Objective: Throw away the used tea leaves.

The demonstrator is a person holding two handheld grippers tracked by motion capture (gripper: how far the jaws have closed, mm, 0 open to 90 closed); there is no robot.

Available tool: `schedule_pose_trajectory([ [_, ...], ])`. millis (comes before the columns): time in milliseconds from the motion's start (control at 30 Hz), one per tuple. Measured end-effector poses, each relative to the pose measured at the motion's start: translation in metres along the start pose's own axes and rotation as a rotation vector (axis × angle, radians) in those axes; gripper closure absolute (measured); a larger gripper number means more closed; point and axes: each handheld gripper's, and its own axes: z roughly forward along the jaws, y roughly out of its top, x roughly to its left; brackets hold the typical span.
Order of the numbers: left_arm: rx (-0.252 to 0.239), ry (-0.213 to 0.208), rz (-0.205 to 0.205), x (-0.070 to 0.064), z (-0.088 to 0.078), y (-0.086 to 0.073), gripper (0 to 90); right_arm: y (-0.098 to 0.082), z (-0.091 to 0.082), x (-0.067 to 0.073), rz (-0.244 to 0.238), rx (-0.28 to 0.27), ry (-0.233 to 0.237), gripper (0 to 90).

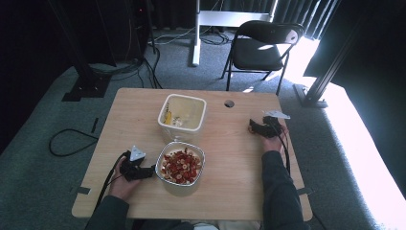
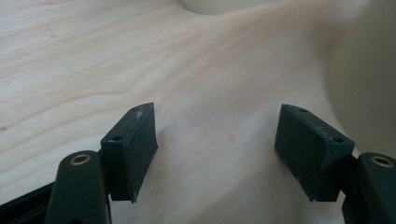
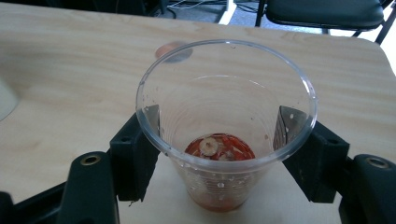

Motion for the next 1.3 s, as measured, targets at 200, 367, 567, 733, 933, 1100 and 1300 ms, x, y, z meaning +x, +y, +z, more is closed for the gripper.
schedule_pose_trajectory([
  [200, 0.021, -0.086, 0.086, -0.015, -0.003, 0.000, 33.2, -0.027, -0.045, 0.016, -0.066, 0.013, 0.050, 31.6],
  [367, 0.036, -0.086, 0.141, -0.026, -0.008, 0.002, 48.1, -0.041, -0.075, 0.029, -0.102, 0.043, 0.056, 31.3],
  [567, 0.040, -0.101, 0.158, -0.028, -0.009, 0.003, 56.0, -0.063, -0.105, 0.040, -0.102, 0.038, 0.099, 30.9],
  [733, 0.034, -0.105, 0.165, -0.031, -0.007, 0.004, 59.5, -0.076, -0.122, 0.042, -0.092, 0.027, 0.109, 30.9],
  [933, 0.038, -0.128, 0.191, -0.045, 0.002, 0.013, 59.3, -0.089, -0.140, 0.043, -0.083, 0.024, 0.134, 30.8],
  [1100, 0.038, -0.157, 0.207, -0.056, 0.007, 0.019, 57.3, -0.092, -0.143, 0.046, -0.089, 0.017, 0.144, 30.0],
  [1300, 0.039, -0.178, 0.201, -0.068, 0.016, 0.027, 56.6, -0.101, -0.138, 0.045, -0.097, 0.016, 0.159, 26.8],
])
